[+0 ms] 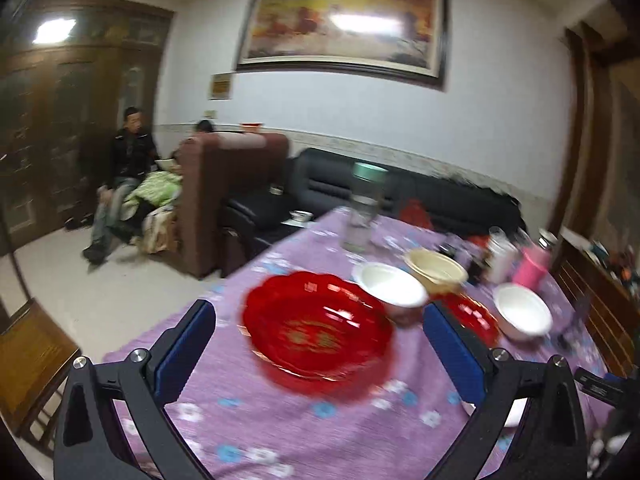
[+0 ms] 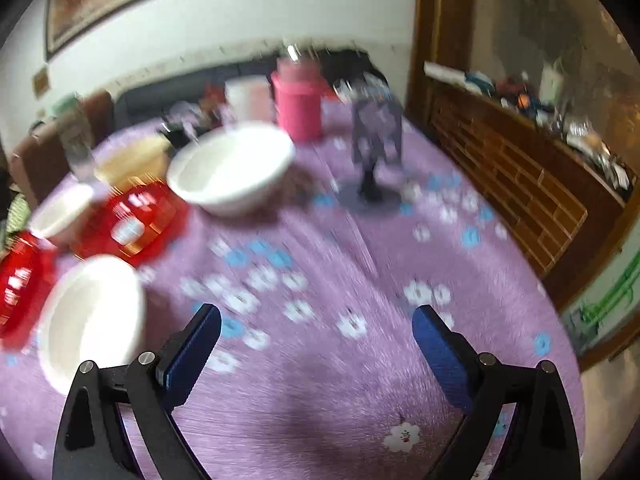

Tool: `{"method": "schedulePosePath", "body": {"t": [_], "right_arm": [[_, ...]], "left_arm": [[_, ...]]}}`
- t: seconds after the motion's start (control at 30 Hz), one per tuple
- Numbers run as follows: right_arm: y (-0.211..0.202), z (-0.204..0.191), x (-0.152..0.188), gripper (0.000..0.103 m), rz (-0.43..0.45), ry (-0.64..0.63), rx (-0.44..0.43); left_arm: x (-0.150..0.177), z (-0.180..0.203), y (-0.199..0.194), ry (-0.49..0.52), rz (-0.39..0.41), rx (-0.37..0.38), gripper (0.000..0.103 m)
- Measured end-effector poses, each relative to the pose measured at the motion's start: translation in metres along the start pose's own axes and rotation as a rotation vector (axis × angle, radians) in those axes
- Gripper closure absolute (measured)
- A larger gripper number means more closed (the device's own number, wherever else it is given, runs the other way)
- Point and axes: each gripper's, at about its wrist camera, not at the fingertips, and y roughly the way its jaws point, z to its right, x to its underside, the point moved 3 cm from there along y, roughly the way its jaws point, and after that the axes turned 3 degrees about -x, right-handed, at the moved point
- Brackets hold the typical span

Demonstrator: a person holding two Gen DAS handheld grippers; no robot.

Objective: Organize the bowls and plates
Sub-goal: 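Move both grippers to the rim of the large red wedding plate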

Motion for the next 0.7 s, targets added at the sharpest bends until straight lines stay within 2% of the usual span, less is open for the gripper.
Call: {"method": "schedulePosePath", "body": {"t": [0.13,0.3,0.37,0.5,0.6,0.7], "right_arm": [[-0.025,-0.040,-0.010,0.005,0.072,-0.041,-0.134],[-0.033,-0.116,-0.027,0.005,0.039,-0.122,-0.369],[-0.034,-0.143,-0.029,0.005,-0.006,-0.131,-0.469],[-0.015,-0.201,-0.036,0.005,-0.154,-0.114,-0.669],[0.018,-0.239,-0.039,0.004,-0.243,-0.111,-0.696],[0.057,-0.264,-0.037,0.008,-0.346,-0.080,-0.703]], "left_arm": [[-0.006,-0.033,0.007,-0.073,-0.013,-0.050,0.000],[-0.010,-0.060,0.032,-0.115,-0.085,-0.046,0.000],[-0.012,-0.068,0.048,-0.123,-0.138,-0.034,0.000],[-0.014,-0.087,0.084,-0.161,-0.239,0.013,0.000],[-0.014,-0.092,0.110,-0.150,-0.336,0.062,0.000],[-0.010,-0.091,0.140,-0.123,-0.414,0.052,0.000]]}}
